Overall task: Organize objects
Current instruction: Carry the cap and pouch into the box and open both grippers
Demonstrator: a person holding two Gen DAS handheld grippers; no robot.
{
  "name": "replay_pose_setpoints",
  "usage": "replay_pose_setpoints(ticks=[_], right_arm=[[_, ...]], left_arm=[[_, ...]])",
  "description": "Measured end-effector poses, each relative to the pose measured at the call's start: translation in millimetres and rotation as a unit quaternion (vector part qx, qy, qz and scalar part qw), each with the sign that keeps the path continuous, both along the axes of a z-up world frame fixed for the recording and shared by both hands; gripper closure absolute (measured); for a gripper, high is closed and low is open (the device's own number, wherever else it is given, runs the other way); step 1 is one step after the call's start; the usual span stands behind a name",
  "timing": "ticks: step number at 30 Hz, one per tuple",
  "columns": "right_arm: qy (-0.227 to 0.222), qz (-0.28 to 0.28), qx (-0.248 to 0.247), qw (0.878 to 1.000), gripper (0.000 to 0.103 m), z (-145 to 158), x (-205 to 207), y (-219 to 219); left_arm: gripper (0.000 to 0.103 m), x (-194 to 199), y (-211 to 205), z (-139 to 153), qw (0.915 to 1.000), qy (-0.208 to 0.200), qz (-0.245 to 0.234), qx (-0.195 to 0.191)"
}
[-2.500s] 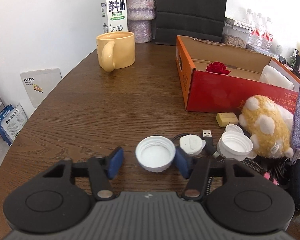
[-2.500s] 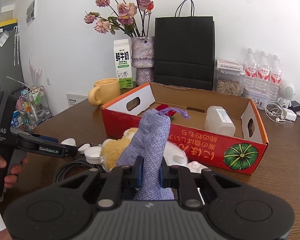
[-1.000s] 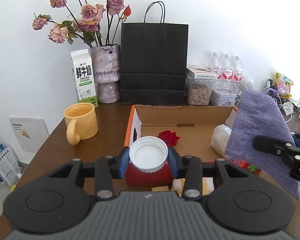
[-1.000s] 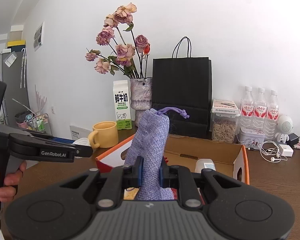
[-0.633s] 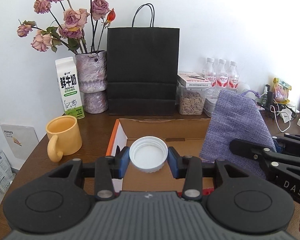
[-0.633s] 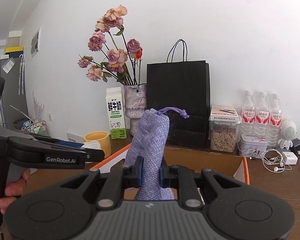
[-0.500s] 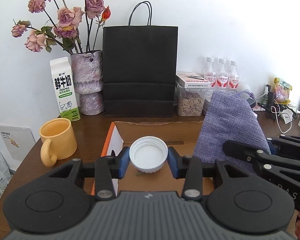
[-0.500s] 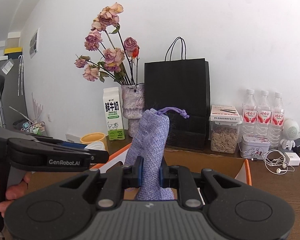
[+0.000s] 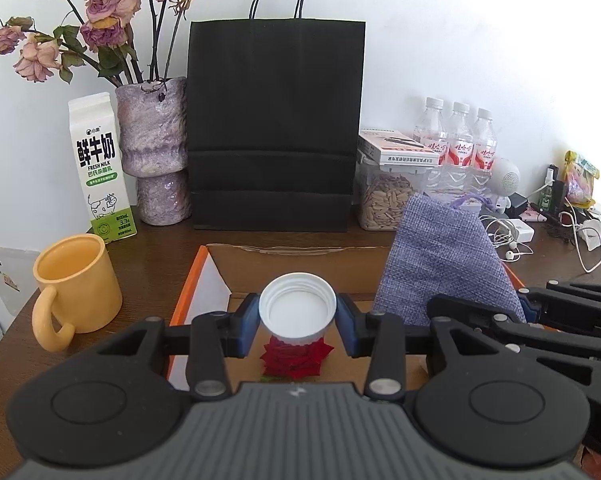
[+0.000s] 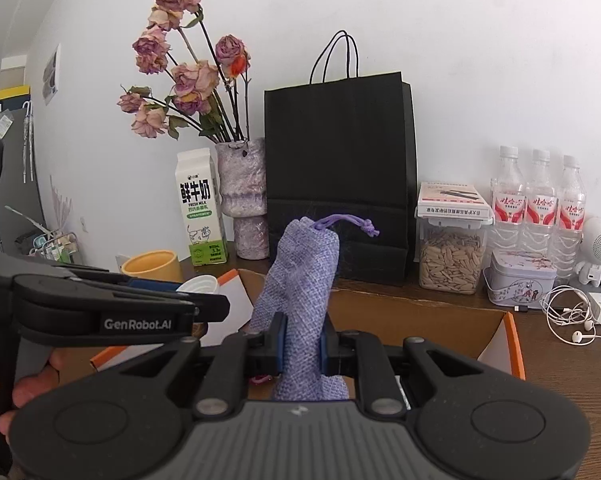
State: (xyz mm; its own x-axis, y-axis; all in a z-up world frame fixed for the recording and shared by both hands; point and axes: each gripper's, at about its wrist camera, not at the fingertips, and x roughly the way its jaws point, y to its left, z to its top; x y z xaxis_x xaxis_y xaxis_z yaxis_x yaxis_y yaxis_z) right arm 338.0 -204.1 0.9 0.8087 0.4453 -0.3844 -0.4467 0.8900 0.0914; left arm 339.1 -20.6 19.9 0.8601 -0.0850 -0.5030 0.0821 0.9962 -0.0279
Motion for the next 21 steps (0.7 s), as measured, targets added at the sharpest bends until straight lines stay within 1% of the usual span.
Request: replay_pose_setpoints(ticks=[3, 7, 13, 14, 15, 16, 17, 18, 19, 21], right_arm=[[0.011, 0.001, -0.007, 1.000, 0.088, -8, 8, 2], [0.018, 0.001, -0.015, 1.000, 0.088, -14, 14, 5], [0.026, -0.002, -0.024, 0.999, 0.087, -20, 15, 6], [0.027, -0.003, -0.028, 0.999, 0.085, -20, 15, 6], [0.027, -0.006, -0.033, 0.999, 0.083, -20, 15, 6], [0.030, -0.010, -0.039, 0.999, 0.069, -20, 15, 6], [0.032, -0.018, -0.043, 0.998, 0.058, -20, 16, 5], [0.032, -0.026, -0.049, 0.998, 0.033, -20, 16, 5], [0.027, -0.035, -0.053, 0.998, 0.013, -20, 15, 4], [0.024, -0.042, -0.057, 0.997, 0.005, -19, 14, 5]], left_arm=[[0.062, 9, 2, -5, 1.0000, 0.001, 0.001, -0.005], [0.062, 17, 3, -11, 0.9999, 0.010, -0.004, -0.001], [0.061, 20, 3, -15, 0.9999, 0.016, -0.003, 0.001], [0.060, 20, 3, -15, 0.9999, 0.014, -0.002, 0.002], [0.052, 19, 3, -15, 0.9999, 0.013, -0.002, 0.003], [0.036, 19, 3, -15, 0.9999, 0.012, -0.001, 0.003], [0.024, 18, 4, -15, 0.9999, 0.011, 0.001, 0.003], [0.003, 18, 4, -14, 0.9999, 0.009, 0.007, 0.003], [0.000, 18, 5, -14, 0.9999, 0.003, 0.015, 0.005], [0.000, 19, 5, -13, 0.9997, 0.006, 0.023, 0.007]])
